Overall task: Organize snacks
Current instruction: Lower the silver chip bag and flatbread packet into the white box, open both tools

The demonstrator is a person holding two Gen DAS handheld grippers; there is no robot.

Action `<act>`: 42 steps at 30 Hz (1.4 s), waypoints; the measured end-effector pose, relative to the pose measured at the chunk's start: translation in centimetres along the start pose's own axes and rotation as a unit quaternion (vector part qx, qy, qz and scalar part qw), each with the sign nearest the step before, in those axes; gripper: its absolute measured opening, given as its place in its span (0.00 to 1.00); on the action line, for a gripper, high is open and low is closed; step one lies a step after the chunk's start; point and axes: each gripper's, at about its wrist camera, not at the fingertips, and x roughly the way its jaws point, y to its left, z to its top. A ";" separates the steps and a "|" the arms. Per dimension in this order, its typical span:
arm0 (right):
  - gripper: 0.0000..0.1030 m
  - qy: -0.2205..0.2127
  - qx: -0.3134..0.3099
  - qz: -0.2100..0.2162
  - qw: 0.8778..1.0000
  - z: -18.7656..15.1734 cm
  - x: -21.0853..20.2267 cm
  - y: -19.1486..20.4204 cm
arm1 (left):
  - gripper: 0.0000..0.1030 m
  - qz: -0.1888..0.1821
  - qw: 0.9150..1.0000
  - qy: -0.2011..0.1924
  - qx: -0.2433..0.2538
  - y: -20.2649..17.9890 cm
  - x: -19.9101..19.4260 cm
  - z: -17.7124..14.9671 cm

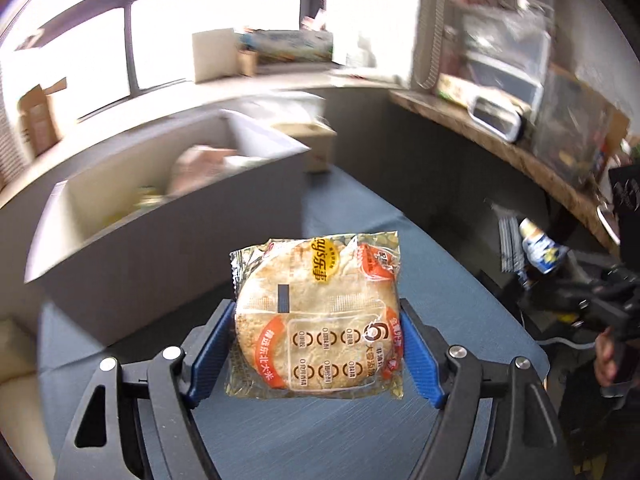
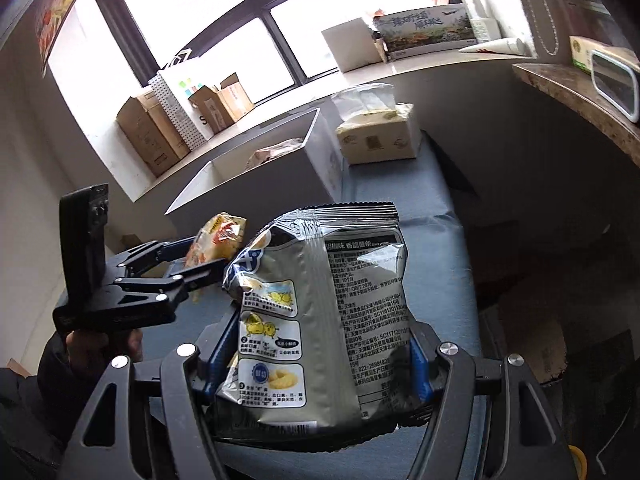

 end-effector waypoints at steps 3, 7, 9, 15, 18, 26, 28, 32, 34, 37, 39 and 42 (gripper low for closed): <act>0.71 0.007 -0.026 0.018 0.999 0.8 1.6 2.2 | 0.79 0.024 0.999 -0.021 -0.030 2.6 -3.6 -1.0; 0.71 0.011 -0.065 0.040 0.997 1.9 3.5 5.5 | 0.79 0.059 0.996 -0.036 -0.058 5.7 -7.2 -2.3; 0.71 0.013 -0.078 0.052 0.995 2.4 4.5 7.0 | 0.79 0.069 0.994 -0.043 -0.074 7.3 -8.3 -2.5; 0.71 0.014 -0.118 0.072 0.990 4.5 7.0 10.9 | 0.79 0.086 0.989 -0.064 -0.100 10.6 -9.1 -1.5; 0.71 0.009 -0.139 0.073 0.988 6.2 8.3 12.5 | 0.79 0.085 0.987 -0.081 -0.110 12.2 -9.1 0.1; 0.71 0.016 -0.147 0.050 0.988 14.5 15.1 14.5 | 0.79 0.079 0.985 -0.074 -0.134 17.6 -1.6 8.5; 0.71 0.033 -0.146 0.022 0.988 16.6 17.8 14.5 | 0.79 0.074 0.985 -0.065 -0.141 18.9 0.9 9.9; 0.72 0.061 -0.159 -0.028 0.985 19.5 22.0 14.1 | 0.81 0.073 0.985 -0.030 -0.152 21.1 5.1 11.5; 0.76 0.067 -0.164 -0.042 0.983 20.3 23.3 13.9 | 0.85 0.069 0.986 -0.014 -0.149 21.6 6.3 11.7; 0.95 0.086 -0.153 -0.043 0.983 20.7 24.5 13.4 | 0.94 0.070 0.984 0.008 -0.165 22.3 7.2 11.4; 1.00 0.070 -0.146 -0.043 0.986 20.8 24.1 13.0 | 0.99 0.052 0.984 0.000 -0.168 22.5 6.9 11.1; 1.00 0.066 -0.126 -0.035 0.989 20.8 23.9 12.2 | 1.00 0.071 0.986 -0.016 -0.152 22.1 6.3 10.9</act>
